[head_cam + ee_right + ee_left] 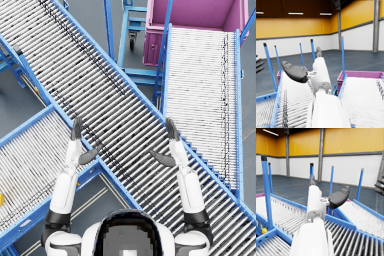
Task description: Pick up the oil and place it on the left assembly line, put the cola on the right, and keep Sprite still
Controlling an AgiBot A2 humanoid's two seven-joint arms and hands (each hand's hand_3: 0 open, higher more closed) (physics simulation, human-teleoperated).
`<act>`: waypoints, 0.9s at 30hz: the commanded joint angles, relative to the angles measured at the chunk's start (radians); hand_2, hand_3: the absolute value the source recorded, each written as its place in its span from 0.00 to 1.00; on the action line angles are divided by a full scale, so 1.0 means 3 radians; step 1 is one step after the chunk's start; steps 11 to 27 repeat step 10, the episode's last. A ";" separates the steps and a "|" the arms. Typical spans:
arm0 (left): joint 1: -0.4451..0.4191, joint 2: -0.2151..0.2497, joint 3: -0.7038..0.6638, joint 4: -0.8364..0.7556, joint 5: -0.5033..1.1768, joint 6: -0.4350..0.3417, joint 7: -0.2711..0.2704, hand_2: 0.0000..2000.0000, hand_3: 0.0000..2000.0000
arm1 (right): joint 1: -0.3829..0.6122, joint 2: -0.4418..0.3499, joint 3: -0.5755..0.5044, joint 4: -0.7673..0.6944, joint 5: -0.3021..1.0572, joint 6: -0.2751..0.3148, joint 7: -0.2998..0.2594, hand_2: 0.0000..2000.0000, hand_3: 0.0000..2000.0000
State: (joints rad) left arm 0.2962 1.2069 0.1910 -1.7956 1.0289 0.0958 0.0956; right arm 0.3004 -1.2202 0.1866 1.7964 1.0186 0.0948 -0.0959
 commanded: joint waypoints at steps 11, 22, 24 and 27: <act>-0.0022 0.0000 0.0036 -0.0002 -0.0094 0.0016 0.0016 0.00 0.00 | -0.0035 0.0043 0.0050 -0.0001 -0.0060 0.0016 -0.0016 0.00 0.00; -0.0022 0.0000 0.0036 -0.0002 -0.0094 0.0016 0.0016 0.00 0.00 | -0.0035 0.0043 0.0050 -0.0001 -0.0060 0.0016 -0.0016 0.00 0.00; -0.0022 0.0000 0.0036 -0.0002 -0.0094 0.0016 0.0016 0.00 0.00 | -0.0035 0.0043 0.0050 -0.0001 -0.0060 0.0016 -0.0016 0.00 0.00; -0.0022 0.0000 0.0036 -0.0002 -0.0094 0.0016 0.0016 0.00 0.00 | -0.0035 0.0043 0.0050 -0.0001 -0.0060 0.0016 -0.0016 0.00 0.00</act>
